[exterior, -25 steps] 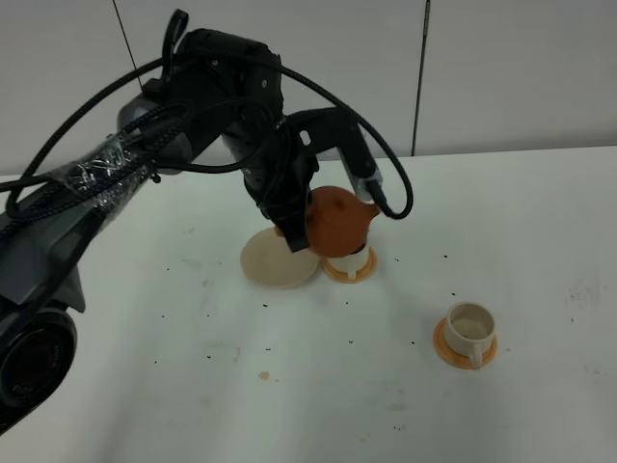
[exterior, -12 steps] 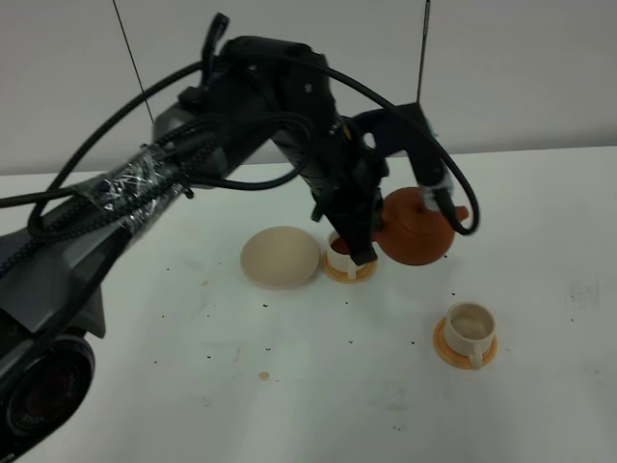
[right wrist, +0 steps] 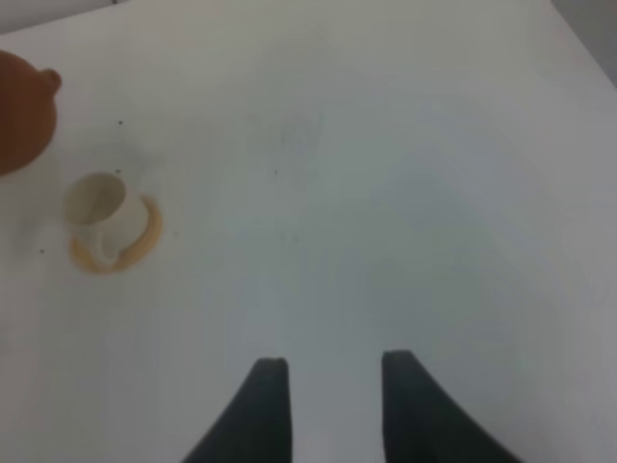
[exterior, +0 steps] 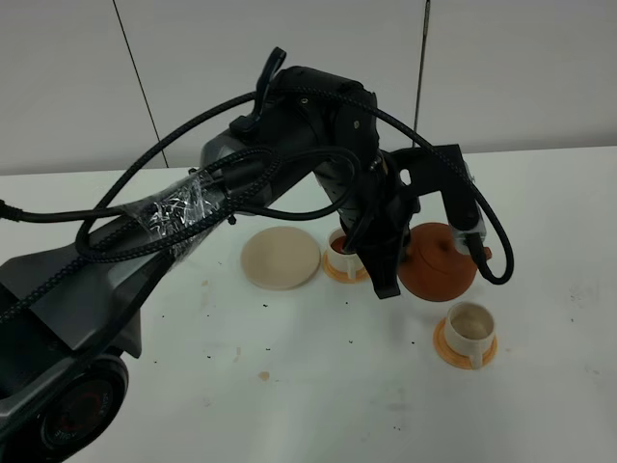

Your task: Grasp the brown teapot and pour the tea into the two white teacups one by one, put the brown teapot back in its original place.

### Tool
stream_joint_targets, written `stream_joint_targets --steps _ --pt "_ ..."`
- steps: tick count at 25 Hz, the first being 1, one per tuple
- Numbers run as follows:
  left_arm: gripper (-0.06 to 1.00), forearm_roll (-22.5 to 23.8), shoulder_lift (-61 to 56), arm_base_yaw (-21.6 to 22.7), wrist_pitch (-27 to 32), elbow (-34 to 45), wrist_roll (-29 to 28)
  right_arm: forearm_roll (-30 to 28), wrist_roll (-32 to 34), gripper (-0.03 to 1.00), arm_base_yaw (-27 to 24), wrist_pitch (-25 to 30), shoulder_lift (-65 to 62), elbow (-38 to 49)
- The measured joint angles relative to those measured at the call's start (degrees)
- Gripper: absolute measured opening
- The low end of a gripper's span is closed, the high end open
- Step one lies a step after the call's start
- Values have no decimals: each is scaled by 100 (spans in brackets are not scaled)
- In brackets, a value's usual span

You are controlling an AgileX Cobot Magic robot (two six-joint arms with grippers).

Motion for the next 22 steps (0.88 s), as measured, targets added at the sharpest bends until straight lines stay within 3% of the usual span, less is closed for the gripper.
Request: stream_joint_targets --steps 22 --pt "18 103 0 -62 295 0 7 0 0 23 0 0 0 0"
